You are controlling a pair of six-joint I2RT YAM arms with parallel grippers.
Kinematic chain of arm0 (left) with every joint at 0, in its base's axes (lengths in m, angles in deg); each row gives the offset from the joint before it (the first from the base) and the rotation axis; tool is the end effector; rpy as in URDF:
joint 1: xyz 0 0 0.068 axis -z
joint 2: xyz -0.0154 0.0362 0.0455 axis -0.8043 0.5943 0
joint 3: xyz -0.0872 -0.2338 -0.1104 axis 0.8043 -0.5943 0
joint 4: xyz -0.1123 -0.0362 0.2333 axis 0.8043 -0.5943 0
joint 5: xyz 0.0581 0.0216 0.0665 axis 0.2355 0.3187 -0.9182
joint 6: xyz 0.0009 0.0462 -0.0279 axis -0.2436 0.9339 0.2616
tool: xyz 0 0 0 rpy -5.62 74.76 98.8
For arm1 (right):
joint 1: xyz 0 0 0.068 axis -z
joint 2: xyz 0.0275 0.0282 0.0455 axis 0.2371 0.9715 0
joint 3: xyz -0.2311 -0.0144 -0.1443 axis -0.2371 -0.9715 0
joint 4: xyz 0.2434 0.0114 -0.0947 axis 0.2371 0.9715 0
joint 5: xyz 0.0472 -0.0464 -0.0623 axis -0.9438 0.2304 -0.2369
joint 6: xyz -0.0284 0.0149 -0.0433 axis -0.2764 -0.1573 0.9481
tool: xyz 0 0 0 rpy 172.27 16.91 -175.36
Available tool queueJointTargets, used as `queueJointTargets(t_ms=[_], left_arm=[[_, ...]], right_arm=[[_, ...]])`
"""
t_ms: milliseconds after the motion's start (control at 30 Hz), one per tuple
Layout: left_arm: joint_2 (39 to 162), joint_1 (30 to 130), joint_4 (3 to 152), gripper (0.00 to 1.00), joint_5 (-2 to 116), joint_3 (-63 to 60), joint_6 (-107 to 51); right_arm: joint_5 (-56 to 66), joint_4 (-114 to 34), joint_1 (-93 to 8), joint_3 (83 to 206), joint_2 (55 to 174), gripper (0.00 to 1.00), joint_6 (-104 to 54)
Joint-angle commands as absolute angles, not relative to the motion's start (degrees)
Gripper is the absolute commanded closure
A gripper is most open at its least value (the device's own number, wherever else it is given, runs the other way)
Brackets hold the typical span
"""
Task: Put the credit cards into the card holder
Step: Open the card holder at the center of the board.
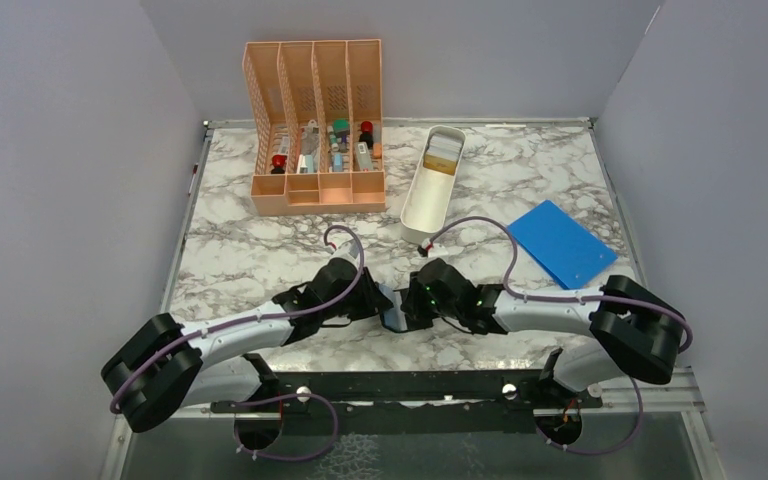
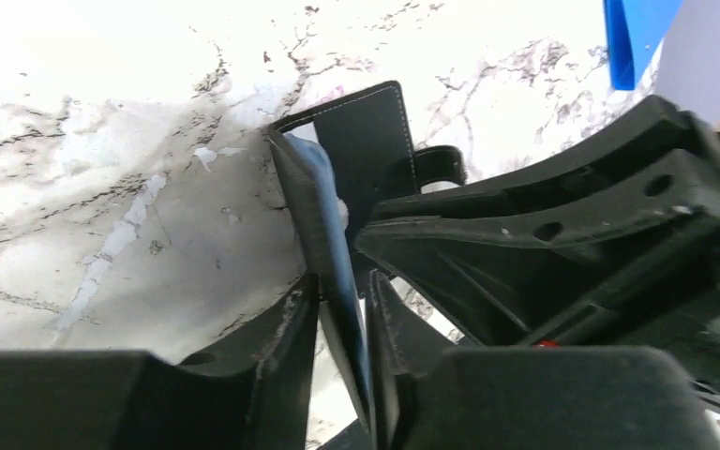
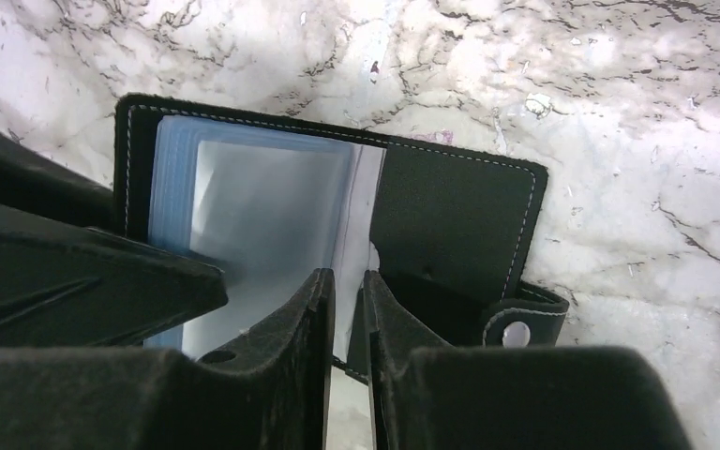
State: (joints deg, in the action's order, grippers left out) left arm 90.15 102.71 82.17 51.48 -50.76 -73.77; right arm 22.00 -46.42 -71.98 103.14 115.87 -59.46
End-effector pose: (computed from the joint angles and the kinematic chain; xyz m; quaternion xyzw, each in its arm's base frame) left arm 0.1431 -0.1684 0.1695 -0.0521 0.8869 -0.3804 0.2568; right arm 0.1491 0.2300 0.1577 -0.1007 0.9076 0.2580 0.3155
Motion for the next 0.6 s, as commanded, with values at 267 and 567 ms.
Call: queueJointTargets(t_ms=[267, 567], left_arm=[[87.01, 102.07, 87.92, 0.76, 55.34, -51.75, -73.71], [87.44, 102.00, 87.37, 0.83, 54.17, -52.40, -72.27]], right_arm=[[21.17, -48.89, -71.80, 99.06, 117.31, 0.76, -60.17], [20.67, -50.22, -71.79, 98.31, 117.97, 0.77, -60.60]])
